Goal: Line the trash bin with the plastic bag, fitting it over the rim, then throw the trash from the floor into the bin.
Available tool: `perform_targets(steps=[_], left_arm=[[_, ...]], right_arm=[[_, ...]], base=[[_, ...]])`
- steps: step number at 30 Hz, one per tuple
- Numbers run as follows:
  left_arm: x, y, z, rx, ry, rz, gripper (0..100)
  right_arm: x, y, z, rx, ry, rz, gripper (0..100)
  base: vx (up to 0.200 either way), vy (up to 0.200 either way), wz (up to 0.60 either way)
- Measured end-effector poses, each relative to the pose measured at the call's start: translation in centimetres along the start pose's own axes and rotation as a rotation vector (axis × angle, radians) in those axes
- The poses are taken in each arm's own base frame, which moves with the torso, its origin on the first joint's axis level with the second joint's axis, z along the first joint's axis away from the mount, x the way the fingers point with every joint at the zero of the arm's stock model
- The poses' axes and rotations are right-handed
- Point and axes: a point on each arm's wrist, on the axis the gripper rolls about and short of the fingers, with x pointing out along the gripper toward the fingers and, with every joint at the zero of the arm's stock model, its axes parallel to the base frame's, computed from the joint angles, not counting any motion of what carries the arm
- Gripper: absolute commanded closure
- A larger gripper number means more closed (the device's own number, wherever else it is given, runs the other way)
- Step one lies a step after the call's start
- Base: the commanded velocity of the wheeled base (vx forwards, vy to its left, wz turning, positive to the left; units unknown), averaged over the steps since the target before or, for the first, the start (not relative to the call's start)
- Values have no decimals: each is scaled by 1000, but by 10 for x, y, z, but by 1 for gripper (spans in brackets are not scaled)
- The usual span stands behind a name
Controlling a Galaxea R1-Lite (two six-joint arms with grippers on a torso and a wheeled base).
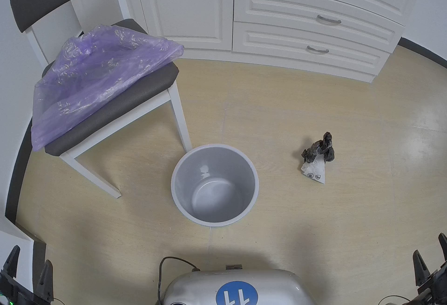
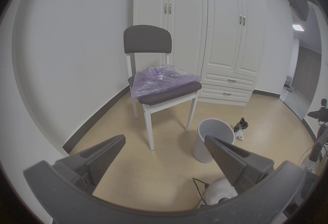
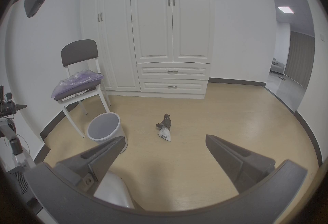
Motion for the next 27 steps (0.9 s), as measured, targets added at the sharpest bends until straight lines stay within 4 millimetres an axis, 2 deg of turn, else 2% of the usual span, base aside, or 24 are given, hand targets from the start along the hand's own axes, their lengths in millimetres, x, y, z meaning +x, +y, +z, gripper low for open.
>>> perform_targets(steps=[27], left_arm=[[0,0,0,4,0,-3,0]], right_arm=[[0,0,0,1,2,-2,0]], base=[[0,0,0]])
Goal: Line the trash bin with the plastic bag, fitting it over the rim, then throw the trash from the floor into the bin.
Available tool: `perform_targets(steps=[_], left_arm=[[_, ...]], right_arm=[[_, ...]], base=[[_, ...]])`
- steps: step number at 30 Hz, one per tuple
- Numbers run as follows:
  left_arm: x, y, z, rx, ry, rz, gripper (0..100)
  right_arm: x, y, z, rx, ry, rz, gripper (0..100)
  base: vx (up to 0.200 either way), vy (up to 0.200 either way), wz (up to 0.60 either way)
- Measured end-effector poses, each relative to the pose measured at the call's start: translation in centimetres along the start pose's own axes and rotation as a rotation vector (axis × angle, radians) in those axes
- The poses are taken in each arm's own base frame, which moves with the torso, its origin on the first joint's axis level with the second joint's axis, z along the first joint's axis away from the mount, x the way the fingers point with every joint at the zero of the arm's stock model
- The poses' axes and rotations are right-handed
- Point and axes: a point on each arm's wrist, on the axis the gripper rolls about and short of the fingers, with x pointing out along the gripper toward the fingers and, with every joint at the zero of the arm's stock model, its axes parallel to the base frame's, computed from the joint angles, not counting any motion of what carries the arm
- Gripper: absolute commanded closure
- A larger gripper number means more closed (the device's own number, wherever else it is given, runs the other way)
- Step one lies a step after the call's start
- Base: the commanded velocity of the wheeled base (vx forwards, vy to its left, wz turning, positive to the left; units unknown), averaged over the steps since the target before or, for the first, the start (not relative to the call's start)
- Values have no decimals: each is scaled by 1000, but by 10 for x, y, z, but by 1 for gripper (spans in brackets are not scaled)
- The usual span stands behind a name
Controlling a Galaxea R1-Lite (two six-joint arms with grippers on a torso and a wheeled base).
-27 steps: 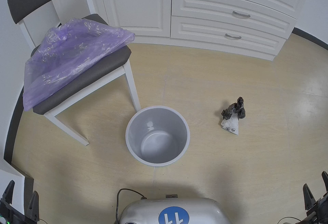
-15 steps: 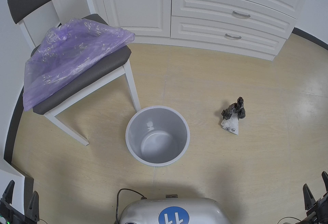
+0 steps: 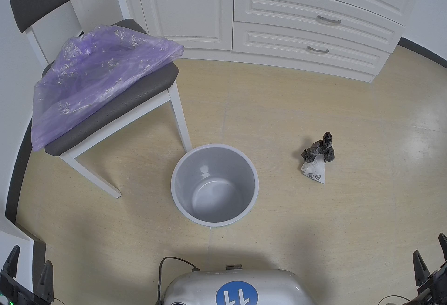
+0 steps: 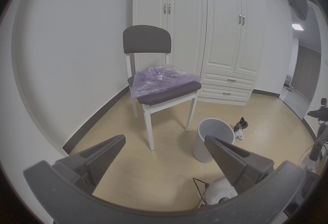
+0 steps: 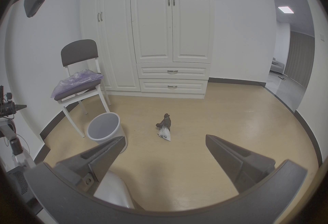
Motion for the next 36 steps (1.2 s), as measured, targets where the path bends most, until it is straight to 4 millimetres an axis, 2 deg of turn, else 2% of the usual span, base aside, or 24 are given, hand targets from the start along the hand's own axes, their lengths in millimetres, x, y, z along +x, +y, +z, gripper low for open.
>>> perform_targets(steps=[19,36], left_arm=[[0,-1,0,72,0,-35,0],[0,-1,0,48,3,-29,0]], right_arm=[[0,0,0,-65,0,10,0],[0,0,0,-31,-3,3,0]], base=[[0,0,0],[0,0,0]])
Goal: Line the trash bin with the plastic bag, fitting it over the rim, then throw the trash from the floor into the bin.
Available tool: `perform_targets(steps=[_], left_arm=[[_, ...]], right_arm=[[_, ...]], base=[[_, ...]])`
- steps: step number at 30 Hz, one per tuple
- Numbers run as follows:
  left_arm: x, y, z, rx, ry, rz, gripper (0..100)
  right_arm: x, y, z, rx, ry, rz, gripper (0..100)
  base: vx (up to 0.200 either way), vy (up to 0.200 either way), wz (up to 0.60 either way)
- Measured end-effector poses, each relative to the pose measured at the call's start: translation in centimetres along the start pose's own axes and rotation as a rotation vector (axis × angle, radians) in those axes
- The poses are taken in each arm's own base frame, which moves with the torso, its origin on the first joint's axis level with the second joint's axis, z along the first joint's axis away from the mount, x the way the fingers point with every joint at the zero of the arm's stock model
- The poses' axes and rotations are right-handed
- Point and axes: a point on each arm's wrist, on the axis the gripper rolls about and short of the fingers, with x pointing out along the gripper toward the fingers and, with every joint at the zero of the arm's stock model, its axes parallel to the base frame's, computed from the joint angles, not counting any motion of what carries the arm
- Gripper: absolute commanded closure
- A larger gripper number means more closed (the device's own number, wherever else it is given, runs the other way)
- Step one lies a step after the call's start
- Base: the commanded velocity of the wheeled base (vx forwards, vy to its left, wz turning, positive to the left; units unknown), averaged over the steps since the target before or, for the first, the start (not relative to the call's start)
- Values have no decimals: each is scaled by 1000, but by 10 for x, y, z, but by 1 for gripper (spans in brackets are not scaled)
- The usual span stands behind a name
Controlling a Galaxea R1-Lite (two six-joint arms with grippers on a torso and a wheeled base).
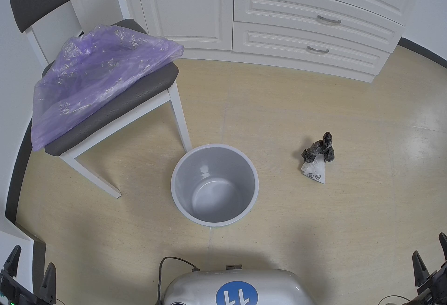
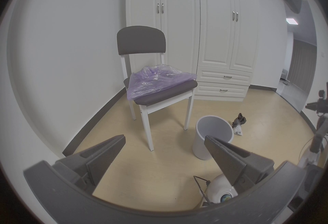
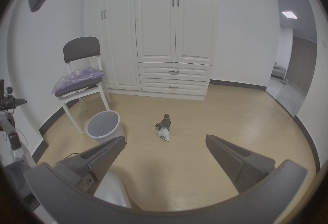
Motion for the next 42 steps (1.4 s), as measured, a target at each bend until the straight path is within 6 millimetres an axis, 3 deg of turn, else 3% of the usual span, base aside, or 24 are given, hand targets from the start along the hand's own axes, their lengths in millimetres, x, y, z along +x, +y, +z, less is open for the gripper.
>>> perform_targets(steps=[32,42], left_arm=[[0,1,1,-19,-8,24,0],[0,0,3,10,-31,-7,0]], right_arm=[[0,0,1,23,-8,-17,0],[-9,0,36,-39,-232,41,0]], base=[[0,0,0],[0,0,0]])
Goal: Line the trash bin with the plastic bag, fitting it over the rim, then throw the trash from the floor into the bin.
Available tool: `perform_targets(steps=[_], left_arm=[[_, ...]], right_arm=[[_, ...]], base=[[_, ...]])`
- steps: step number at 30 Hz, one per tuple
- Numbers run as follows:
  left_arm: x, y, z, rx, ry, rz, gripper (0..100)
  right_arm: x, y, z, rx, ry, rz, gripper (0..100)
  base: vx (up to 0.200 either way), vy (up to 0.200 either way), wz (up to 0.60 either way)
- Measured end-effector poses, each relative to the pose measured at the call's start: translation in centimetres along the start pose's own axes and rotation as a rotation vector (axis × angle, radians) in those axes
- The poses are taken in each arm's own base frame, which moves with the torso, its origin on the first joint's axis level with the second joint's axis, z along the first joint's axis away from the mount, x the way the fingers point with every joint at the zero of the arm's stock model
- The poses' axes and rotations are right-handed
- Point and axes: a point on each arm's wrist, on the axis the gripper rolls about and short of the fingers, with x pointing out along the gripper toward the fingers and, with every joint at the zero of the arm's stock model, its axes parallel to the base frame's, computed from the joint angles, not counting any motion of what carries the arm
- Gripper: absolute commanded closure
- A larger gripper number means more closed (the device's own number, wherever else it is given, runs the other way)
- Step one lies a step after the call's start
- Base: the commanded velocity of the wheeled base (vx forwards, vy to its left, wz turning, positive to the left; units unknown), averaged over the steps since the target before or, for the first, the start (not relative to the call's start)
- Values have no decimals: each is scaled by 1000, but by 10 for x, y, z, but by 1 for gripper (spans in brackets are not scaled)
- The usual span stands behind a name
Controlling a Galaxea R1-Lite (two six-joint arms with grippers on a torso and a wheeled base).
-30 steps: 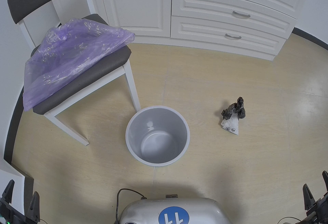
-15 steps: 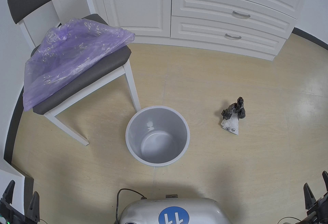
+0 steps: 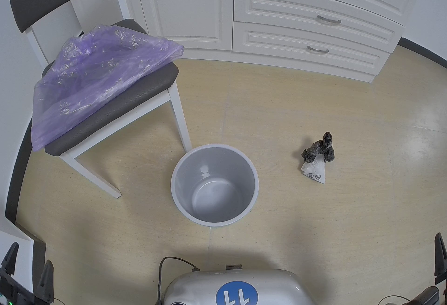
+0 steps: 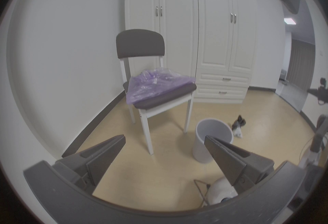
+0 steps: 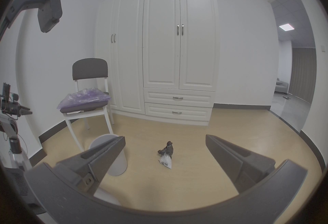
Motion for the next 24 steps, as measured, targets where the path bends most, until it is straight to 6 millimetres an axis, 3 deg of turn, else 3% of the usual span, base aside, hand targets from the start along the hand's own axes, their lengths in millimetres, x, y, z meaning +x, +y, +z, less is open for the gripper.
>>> perform_targets(steps=[10,18,24], left_arm=[[-5,-2,26,-234,-165,-99,0],[-5,-1,44,-46,-146,-81,0],[13,1,72,74,-54,12,0]], right_arm=[[-1,0,-2,104,39,3,0],[4,-1,18,127,54,-2,0],[24,-4,43,135,112,-3,0]], base=[[0,0,0],[0,0,0],[0,0,0]])
